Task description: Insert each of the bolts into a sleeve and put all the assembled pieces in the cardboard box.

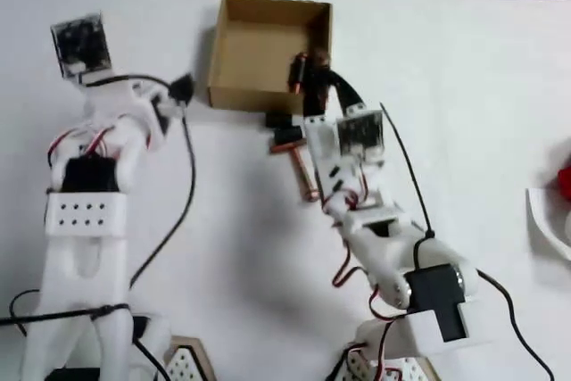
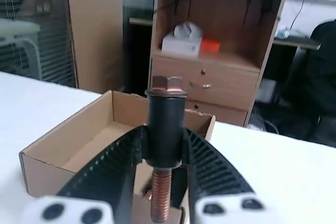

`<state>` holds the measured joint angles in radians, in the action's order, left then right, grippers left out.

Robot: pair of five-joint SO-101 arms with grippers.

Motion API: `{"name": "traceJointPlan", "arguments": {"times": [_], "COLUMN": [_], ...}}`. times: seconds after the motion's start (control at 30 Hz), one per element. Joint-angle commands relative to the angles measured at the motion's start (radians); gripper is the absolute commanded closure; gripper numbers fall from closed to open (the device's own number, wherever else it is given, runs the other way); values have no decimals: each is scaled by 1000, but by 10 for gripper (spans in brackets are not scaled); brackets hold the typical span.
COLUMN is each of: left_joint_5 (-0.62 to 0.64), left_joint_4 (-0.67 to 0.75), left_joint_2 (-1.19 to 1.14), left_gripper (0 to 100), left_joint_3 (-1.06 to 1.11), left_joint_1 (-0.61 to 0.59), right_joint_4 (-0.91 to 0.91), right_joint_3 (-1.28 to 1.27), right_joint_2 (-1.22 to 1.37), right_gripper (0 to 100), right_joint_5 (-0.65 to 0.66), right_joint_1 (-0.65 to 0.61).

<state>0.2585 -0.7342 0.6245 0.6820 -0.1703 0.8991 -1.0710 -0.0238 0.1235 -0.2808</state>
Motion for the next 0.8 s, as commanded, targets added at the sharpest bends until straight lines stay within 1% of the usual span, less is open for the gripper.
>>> {"name": "traceJointPlan", "arguments": {"times": [0.0, 0.07, 0.13, 0.23, 0.3, 0.43, 0.53, 0.77], "left_joint_5": [-5, -5, -5, -5, -6, -6, -6, -6], "left_joint_4": [80, 181, 281, 408, 466, 480, 480, 488], "left_joint_2": [-3, -28, -52, -84, -97, -107, -109, -109], "left_gripper": [707, 707, 707, 707, 707, 707, 707, 707], "left_joint_3": [101, 180, 249, 325, 348, 357, 363, 398], "left_joint_1": [-15, -17, -18, -15, -18, -17, -18, -15], "right_joint_4": [-154, -268, -392, -599, -723, -905, -1000, -1138], "right_joint_3": [161, 235, 319, 466, 578, 809, 961, 1224], "right_joint_2": [-27, -48, -64, -59, -33, 79, 176, 384], "right_gripper": [978, 978, 978, 978, 978, 978, 978, 978], "right_joint_5": [-5, -6, -44, -149, -226, -324, -336, -336], "right_joint_1": [5, -4, -19, -38, -42, -42, -42, -42]}}
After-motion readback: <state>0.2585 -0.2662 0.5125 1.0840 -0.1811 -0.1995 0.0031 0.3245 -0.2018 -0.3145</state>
